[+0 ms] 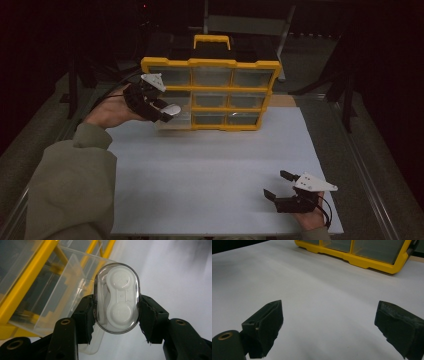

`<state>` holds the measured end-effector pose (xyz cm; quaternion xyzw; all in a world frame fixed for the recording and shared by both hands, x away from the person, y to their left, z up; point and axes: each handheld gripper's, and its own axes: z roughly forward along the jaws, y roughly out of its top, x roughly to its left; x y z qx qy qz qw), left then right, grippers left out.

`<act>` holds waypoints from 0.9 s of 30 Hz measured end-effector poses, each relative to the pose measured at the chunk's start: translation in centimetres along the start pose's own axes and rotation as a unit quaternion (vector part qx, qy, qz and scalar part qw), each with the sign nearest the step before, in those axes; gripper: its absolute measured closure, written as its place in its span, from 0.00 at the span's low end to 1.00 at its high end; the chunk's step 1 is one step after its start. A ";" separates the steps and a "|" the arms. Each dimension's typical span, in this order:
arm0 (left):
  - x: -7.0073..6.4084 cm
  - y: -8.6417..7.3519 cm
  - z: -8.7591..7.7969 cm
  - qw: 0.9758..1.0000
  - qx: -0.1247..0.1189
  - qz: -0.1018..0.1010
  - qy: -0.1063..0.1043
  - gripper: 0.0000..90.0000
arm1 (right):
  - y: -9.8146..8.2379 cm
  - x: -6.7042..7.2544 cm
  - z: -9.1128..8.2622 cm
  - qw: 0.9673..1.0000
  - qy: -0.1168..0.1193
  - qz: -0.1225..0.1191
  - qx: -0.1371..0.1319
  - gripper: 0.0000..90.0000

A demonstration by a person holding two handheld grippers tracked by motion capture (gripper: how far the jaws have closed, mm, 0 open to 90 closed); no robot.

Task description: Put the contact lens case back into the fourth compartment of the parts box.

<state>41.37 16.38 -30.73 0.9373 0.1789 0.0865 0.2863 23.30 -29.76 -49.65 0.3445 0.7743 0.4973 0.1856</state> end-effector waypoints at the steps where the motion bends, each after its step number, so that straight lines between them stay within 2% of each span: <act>1: 0.1 0.0 0.0 1.000 0.001 -0.003 0.002 0.55 | 0.0 0.0 0.0 1.000 0.000 0.000 0.000 0.09; 9: 0.8 0.0 0.2 1.000 0.010 -0.018 0.023 0.55 | 0.0 0.0 0.0 1.000 0.001 0.000 0.000 0.09; 15: 1.3 -0.2 0.2 0.998 0.006 -0.037 0.042 0.55 | 0.0 -0.1 0.0 1.000 0.000 0.000 0.001 0.09; 18: 1.5 -0.3 0.1 0.998 0.000 -0.043 0.046 0.55 | -0.1 -0.1 0.0 1.000 -0.001 0.002 0.001 0.09; 27: 1.8 -0.3 0.5 0.996 0.009 -0.055 0.064 0.55 | -0.1 -0.1 0.0 1.000 -0.001 0.001 0.000 0.09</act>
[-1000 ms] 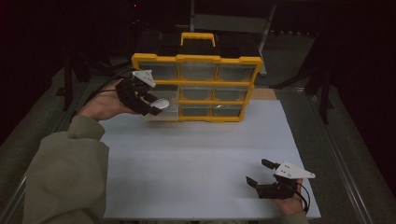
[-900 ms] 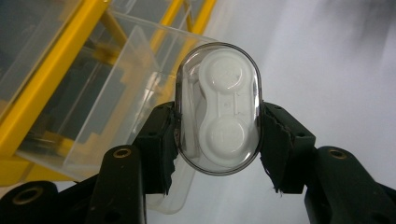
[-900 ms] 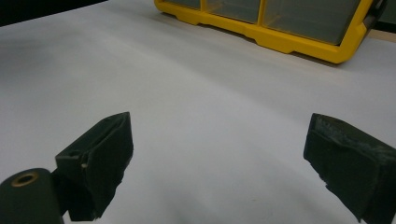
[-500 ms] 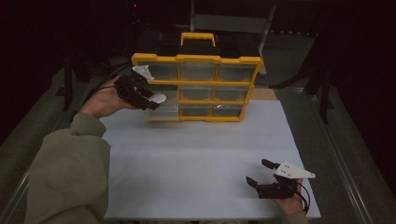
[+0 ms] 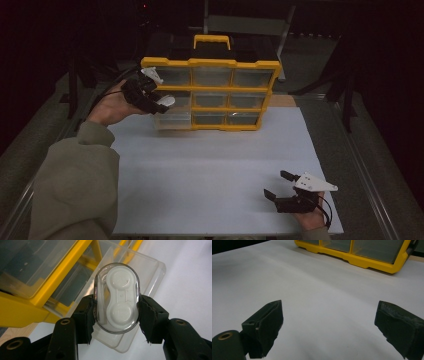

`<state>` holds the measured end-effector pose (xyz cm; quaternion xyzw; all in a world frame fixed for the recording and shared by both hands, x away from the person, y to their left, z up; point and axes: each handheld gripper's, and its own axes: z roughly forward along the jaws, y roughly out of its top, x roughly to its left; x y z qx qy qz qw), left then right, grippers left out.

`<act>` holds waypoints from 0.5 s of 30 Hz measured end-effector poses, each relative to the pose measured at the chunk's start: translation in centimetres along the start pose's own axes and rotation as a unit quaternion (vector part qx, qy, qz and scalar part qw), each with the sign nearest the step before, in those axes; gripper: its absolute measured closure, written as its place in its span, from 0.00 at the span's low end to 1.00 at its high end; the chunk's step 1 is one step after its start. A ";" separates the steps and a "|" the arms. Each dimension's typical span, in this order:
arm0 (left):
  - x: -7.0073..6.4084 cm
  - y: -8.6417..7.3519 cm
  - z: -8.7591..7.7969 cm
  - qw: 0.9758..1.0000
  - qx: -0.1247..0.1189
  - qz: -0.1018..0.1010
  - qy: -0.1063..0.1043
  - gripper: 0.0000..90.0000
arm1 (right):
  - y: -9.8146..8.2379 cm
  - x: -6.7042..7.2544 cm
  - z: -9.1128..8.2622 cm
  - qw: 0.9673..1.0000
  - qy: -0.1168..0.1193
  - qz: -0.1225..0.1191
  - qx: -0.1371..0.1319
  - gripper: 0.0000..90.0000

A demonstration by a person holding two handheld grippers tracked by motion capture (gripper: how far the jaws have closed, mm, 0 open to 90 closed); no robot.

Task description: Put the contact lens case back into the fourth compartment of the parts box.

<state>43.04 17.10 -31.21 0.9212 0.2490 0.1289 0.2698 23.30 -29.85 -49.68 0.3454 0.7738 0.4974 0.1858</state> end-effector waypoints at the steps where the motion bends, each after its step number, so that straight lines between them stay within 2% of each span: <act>1: 0.0 0.0 0.1 1.000 -0.001 -0.002 0.001 0.55 | 0.0 0.0 0.0 1.000 0.000 0.000 0.000 0.09; 8: 0.0 0.1 0.8 1.000 0.005 -0.006 0.002 0.55 | 0.0 0.0 -0.1 1.000 -0.001 -0.001 -0.001 0.09; 11: 0.1 0.1 1.0 1.000 0.003 -0.020 -0.003 0.53 | 0.0 0.0 -0.1 1.000 -0.001 -0.001 -0.001 0.09; 12: 0.1 0.1 1.0 1.000 0.002 -0.023 0.007 0.45 | 0.0 0.0 -0.1 1.000 -0.001 -0.001 -0.001 0.09; 14: -0.1 0.1 1.1 1.000 0.003 -0.029 0.012 0.26 | 0.0 0.0 -0.1 1.000 -0.001 -0.001 -0.001 0.09; 15: -0.1 0.1 1.1 0.999 0.006 -0.029 0.017 0.20 | 0.0 0.0 -0.1 1.000 -0.001 -0.001 -0.001 0.09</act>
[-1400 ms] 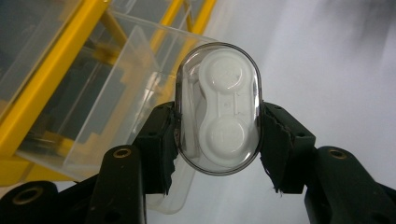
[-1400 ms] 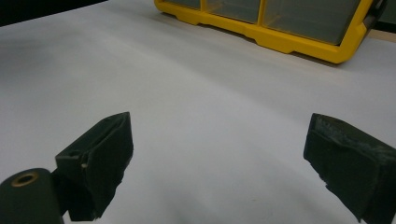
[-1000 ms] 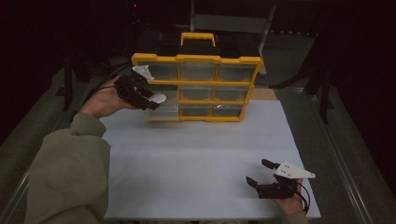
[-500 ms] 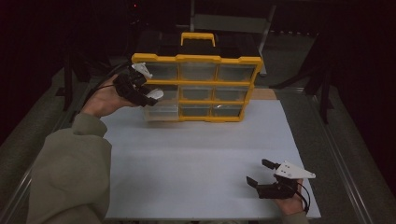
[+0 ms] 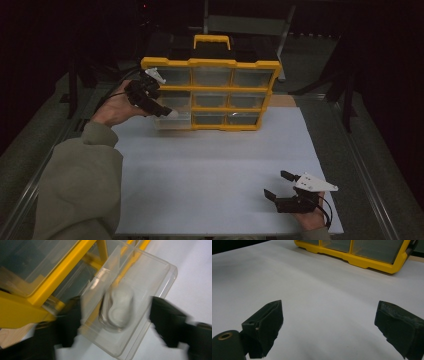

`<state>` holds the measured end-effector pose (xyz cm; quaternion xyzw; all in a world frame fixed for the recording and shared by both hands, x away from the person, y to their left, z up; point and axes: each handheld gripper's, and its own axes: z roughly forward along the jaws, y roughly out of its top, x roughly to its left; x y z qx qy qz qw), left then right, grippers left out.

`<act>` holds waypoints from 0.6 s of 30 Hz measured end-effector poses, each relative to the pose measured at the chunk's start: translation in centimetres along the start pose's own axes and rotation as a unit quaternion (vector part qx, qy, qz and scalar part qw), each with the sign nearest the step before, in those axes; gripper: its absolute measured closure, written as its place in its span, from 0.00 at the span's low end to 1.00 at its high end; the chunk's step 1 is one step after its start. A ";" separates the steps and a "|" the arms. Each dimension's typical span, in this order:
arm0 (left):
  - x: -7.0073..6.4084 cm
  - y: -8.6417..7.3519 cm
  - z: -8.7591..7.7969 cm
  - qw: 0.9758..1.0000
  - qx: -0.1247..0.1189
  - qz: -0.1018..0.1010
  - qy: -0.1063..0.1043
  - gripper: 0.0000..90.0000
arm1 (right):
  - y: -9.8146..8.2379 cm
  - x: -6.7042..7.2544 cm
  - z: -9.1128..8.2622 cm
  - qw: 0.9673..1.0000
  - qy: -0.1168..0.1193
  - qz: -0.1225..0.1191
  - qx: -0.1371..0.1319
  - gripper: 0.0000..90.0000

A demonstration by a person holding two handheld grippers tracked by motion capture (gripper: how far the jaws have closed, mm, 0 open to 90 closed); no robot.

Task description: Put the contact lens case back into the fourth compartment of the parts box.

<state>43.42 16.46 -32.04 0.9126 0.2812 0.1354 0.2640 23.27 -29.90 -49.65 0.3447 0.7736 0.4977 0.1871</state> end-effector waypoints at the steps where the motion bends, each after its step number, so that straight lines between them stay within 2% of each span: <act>1: 0.0 0.0 0.0 1.000 0.005 -0.001 0.001 0.15 | 0.0 0.0 0.0 1.000 0.000 0.000 0.000 0.09; 5: 0.0 0.0 0.1 1.000 0.010 -0.004 -0.012 0.01 | 0.0 0.1 0.0 1.000 0.000 0.000 0.001 0.09; 12: -0.1 -0.5 -0.3 1.000 -0.016 -0.005 -0.012 0.00 | 0.0 0.0 0.0 1.000 0.000 0.000 -0.001 0.09; 18: -0.5 -1.4 -0.9 0.999 -0.035 -0.003 0.002 0.00 | 0.0 0.0 0.0 1.000 0.000 0.000 -0.001 0.09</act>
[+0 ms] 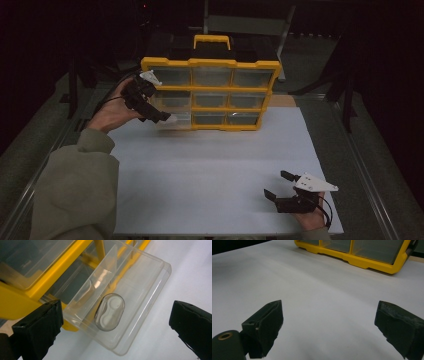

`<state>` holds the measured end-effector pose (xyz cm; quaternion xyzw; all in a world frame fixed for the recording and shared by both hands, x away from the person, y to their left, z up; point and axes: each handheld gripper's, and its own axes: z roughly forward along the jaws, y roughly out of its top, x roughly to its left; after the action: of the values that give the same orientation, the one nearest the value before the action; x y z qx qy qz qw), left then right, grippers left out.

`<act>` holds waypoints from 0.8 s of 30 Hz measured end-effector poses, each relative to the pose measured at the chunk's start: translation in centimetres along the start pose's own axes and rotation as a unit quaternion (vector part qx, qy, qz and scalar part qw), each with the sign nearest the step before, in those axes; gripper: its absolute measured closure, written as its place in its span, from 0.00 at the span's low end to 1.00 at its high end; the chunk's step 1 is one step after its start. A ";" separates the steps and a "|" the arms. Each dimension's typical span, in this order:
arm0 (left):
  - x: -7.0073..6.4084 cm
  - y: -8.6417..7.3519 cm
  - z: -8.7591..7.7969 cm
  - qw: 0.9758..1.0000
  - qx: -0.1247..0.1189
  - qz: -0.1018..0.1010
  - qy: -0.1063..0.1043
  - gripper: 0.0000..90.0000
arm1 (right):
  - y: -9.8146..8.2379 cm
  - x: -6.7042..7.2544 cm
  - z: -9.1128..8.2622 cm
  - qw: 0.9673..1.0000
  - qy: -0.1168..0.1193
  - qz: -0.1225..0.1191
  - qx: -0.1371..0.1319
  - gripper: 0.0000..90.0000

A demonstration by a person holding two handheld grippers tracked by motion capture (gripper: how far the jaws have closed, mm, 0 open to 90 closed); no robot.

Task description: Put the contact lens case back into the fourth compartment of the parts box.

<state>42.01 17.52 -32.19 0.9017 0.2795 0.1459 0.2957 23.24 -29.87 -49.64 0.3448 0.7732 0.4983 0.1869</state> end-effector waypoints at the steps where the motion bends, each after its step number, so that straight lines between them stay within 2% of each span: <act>1: -0.1 -0.2 -0.2 1.000 -0.010 -0.004 -0.003 0.00 | 0.0 0.0 0.0 1.000 0.000 0.000 0.000 0.09; 5: -0.7 -1.3 -0.8 0.999 -0.033 -0.011 0.002 0.00 | 0.0 0.0 0.0 1.000 0.000 0.000 0.000 0.09; 9: -1.5 -2.5 -0.9 0.999 -0.040 -0.002 0.001 0.00 | 0.0 0.0 0.0 1.000 0.000 -0.001 -0.001 0.09; 12: -2.1 -3.4 -1.0 0.999 -0.046 0.003 0.013 0.00 | 0.0 0.0 0.0 1.000 0.000 0.000 -0.001 0.09; 18: -3.2 -5.7 -1.4 0.997 -0.078 -0.003 0.026 0.00 | 0.0 0.1 0.1 1.000 0.001 0.000 -0.001 0.09; 21: -3.9 -6.9 -1.0 0.996 -0.083 -0.009 0.034 0.00 | 0.0 0.1 0.1 1.000 0.001 -0.001 -0.001 0.09; 24: -4.5 -8.3 -0.6 0.994 -0.099 -0.022 0.030 0.00 | 0.0 0.1 0.1 1.000 0.000 -0.002 -0.003 0.09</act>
<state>34.68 20.71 -37.30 0.8570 0.2922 0.1936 0.3778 23.25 -29.78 -49.64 0.3430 0.7723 0.5002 0.1888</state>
